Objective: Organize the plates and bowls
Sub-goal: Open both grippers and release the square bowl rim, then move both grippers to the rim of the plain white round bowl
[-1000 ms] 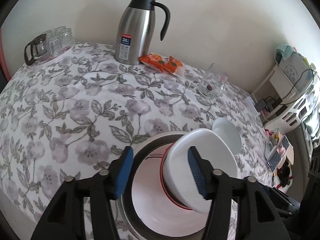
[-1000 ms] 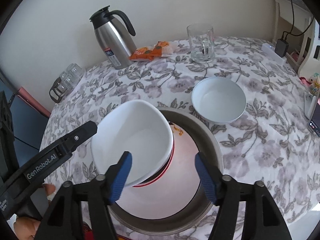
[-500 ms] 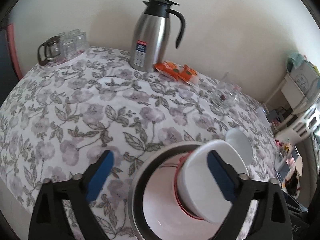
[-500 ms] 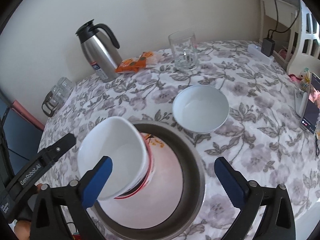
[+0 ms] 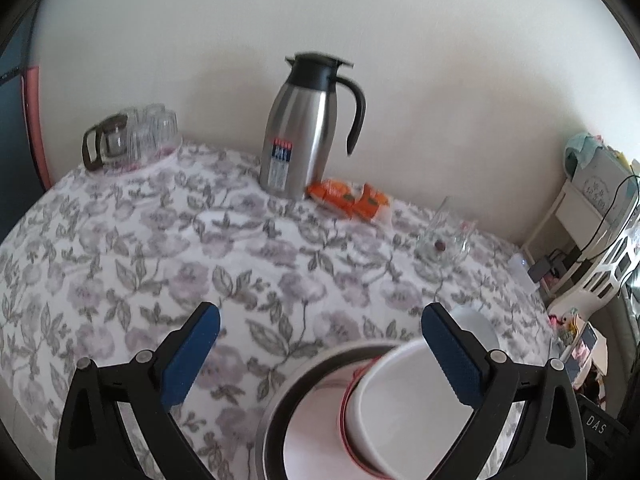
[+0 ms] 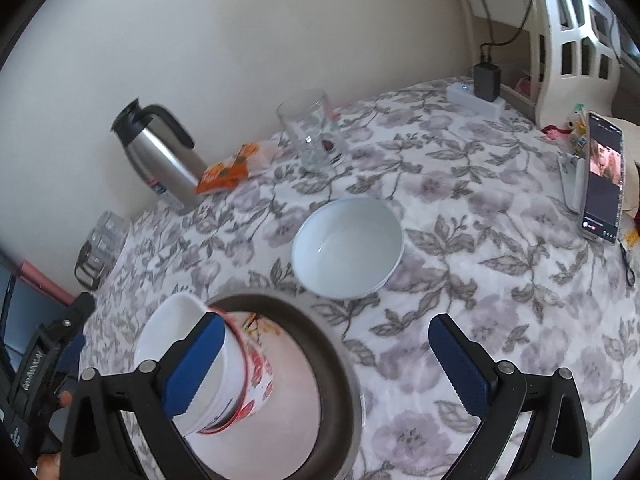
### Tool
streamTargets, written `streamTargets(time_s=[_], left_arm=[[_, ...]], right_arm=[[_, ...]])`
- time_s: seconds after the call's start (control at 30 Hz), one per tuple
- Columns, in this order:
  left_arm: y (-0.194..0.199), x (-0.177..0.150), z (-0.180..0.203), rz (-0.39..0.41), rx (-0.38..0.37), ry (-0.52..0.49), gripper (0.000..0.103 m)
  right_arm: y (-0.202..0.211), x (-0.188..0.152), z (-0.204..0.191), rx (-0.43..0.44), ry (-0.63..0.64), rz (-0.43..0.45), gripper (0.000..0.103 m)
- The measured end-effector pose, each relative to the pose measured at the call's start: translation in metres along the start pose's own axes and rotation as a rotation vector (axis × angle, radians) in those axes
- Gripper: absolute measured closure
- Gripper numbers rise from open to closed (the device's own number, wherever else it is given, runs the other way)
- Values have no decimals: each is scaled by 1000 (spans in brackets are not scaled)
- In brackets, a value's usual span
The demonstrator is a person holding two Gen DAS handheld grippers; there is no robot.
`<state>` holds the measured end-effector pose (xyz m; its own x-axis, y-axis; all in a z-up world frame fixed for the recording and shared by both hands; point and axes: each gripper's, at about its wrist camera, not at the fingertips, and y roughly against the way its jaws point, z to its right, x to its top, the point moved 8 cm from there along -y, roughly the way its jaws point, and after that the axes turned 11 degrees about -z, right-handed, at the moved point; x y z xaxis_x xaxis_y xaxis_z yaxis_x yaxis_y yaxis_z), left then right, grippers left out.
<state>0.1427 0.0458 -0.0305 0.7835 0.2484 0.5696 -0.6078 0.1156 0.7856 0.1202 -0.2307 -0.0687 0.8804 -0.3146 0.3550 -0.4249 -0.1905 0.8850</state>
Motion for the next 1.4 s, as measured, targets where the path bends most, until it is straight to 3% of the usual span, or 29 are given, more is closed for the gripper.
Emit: streamTargets(time_s=[0.13,0.27,0.67,1.03,1.13,1.23,1.4], left_arm=[[2,12,5,40,-7,-10,2],[-4,17,20,-9,-15,-44,2],[-9,36,77,-33,33,-161,2],[-26,36,152,-90,-6,-260,3],[-39,31,173,-130,-23,-282,5],[-59,23,193,-214,-38,-318,13],[-88,17,197,-306,1,-316,23]], right_arm=[[0,8,11,-11,-19,15,0],[-4,16,20,-5,-35,17,0],[-2,43,56,-21,-113,64,0],[-9,60,77,-12,-126,91,0],[-17,61,85,0,-144,76,0],[-23,62,91,6,-162,69,0],[-35,63,93,12,-160,41,6]])
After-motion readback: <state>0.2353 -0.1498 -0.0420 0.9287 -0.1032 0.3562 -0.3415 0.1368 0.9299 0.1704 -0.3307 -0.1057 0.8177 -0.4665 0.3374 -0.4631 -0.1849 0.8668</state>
